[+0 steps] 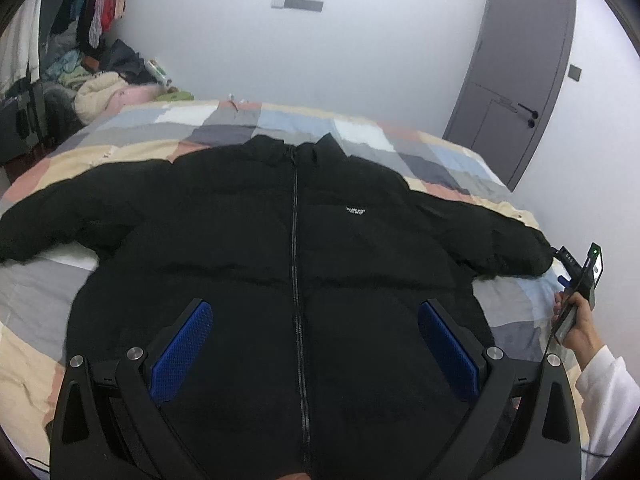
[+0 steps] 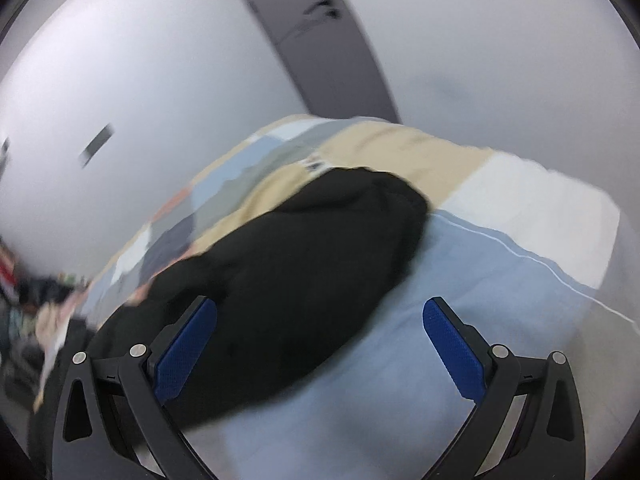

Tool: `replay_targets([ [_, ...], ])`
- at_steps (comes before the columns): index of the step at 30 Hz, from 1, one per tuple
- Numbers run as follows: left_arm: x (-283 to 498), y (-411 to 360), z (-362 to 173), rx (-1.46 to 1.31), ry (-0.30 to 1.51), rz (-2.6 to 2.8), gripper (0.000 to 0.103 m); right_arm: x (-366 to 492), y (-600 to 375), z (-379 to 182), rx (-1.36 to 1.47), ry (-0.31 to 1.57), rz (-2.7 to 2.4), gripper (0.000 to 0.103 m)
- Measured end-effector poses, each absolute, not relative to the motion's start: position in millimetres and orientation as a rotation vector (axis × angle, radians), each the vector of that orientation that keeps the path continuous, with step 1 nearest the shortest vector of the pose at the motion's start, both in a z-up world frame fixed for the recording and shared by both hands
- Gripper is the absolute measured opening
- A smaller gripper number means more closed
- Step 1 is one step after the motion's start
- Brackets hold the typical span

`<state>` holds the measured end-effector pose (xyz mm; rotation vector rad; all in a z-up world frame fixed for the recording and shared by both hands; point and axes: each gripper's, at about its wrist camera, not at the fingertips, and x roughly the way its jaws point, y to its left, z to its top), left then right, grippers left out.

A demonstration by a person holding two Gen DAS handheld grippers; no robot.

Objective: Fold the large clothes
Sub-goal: 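Grasp the sleeve cuff nearest the right tool with the right tool, then carry the held sleeve across the jacket body toward the left tool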

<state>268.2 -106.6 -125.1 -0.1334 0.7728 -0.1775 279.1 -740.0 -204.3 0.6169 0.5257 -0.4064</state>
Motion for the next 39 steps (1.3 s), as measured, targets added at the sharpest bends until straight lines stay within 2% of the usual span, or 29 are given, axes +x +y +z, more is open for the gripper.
replay_targets([
  [12,312.9,-112.3,-162.2,-0.163,0.830,-0.107,0.103,334.0,-783.9,-239.5,0.734,0.497,-0.304,0.103],
  [13,314.5,-112.2,-163.6,-0.164,0.832,-0.105,0.103,335.2,-782.7,-239.7,0.735,0.498,-0.298,0.098],
  [15,315.8,-112.5,-165.0,-0.163,0.838,-0.103,0.103,336.2,-781.2,-239.6,0.740,0.497,-0.283,0.073],
  [16,316.4,-112.2,-165.4,-0.162,0.841,-0.101,0.103,335.8,-782.0,-239.8,0.747,0.494,-0.279,0.049],
  [17,316.4,-111.6,-165.0,-0.162,0.840,-0.103,0.103,333.2,-782.4,-239.7,0.758,0.487,-0.276,0.030],
  [19,314.8,-110.4,-162.4,-0.164,0.828,-0.105,0.103,325.5,-779.4,-235.9,0.762,0.467,-0.256,0.016],
  [20,312.7,-108.9,-159.9,-0.161,0.813,-0.102,0.103,320.7,-775.4,-231.6,0.740,0.459,-0.253,0.012],
  [27,292.3,-103.3,-135.7,-0.106,0.762,-0.099,0.103,283.1,-755.7,-196.8,0.716,0.424,-0.279,0.006],
  [39,236.3,-83.0,-81.2,-0.035,0.711,-0.124,0.103,227.7,-703.8,-57.7,0.556,0.295,-0.249,0.004],
])
